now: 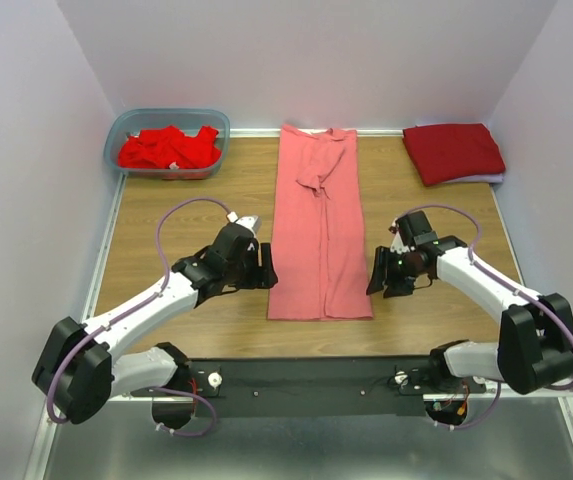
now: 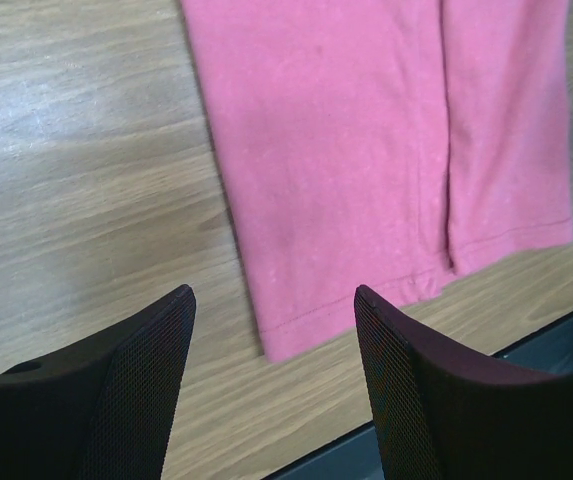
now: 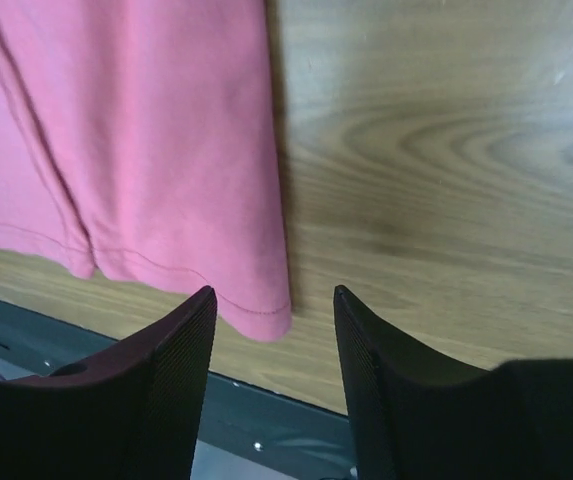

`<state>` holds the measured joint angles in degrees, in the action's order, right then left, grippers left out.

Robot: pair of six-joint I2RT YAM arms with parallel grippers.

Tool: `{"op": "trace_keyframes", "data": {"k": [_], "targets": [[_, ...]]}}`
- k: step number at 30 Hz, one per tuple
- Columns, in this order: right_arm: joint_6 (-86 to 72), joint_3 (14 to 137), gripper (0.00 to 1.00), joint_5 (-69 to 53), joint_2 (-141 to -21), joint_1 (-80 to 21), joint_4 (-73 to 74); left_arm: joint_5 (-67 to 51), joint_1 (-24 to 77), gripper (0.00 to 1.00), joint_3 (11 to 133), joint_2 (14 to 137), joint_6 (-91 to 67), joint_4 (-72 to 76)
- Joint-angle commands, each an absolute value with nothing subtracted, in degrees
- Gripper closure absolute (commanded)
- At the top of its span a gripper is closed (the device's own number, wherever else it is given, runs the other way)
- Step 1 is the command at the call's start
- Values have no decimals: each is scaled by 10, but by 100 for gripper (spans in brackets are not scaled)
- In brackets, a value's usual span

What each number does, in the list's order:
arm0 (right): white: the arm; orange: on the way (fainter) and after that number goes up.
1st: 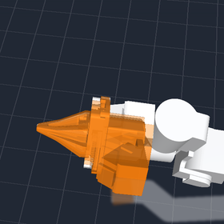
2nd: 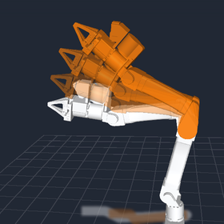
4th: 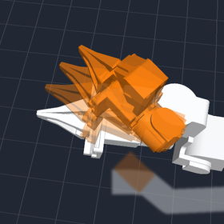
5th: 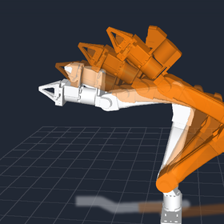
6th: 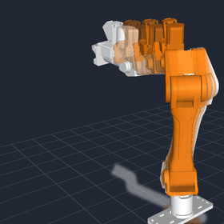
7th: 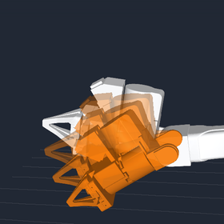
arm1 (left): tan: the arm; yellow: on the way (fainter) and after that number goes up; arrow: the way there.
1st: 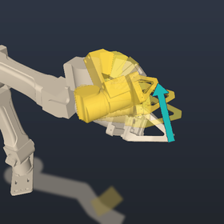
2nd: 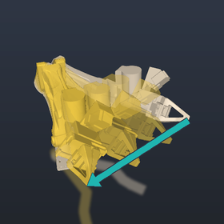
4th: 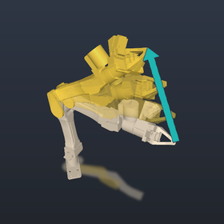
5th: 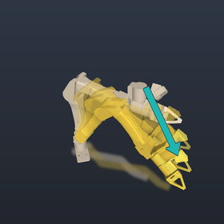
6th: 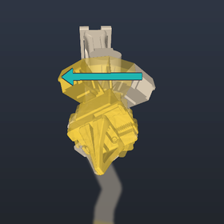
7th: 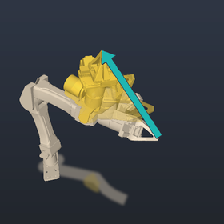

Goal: Fold and stack the t-shirts
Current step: Fold the tshirt

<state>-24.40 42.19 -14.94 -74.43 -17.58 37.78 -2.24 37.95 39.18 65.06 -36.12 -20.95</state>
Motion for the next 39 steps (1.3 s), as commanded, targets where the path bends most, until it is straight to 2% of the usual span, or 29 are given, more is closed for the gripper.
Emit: {"op": "trace_keyframes", "data": {"k": [1, 10, 27, 31, 34, 36, 39], "targets": [[-257, 387, 44, -184, -743, -178, 375, -5, 382, 27, 390, 663, -365, -217], [-269, 365, 47, -235, -778, -178, 326, -4, 390, 27, 388, 701, -359, -208], [-289, 354, 52, -215, -817, -185, 319, -5, 399, 27, 382, 724, -352, -200], [-301, 354, 58, -196, -806, -192, 330, -4, 400, 27, 376, 722, -352, -199], [-308, 359, 68, -173, -793, -193, 343, -5, 402, 27, 372, 719, -354, -200], [-314, 360, 84, -157, -783, -198, 349, -4, 403, 27, 367, 718, -355, -201], [-317, 360, 88, -147, -778, -202, 352, -5, 404, 27, 366, 718, -357, -206]]}}
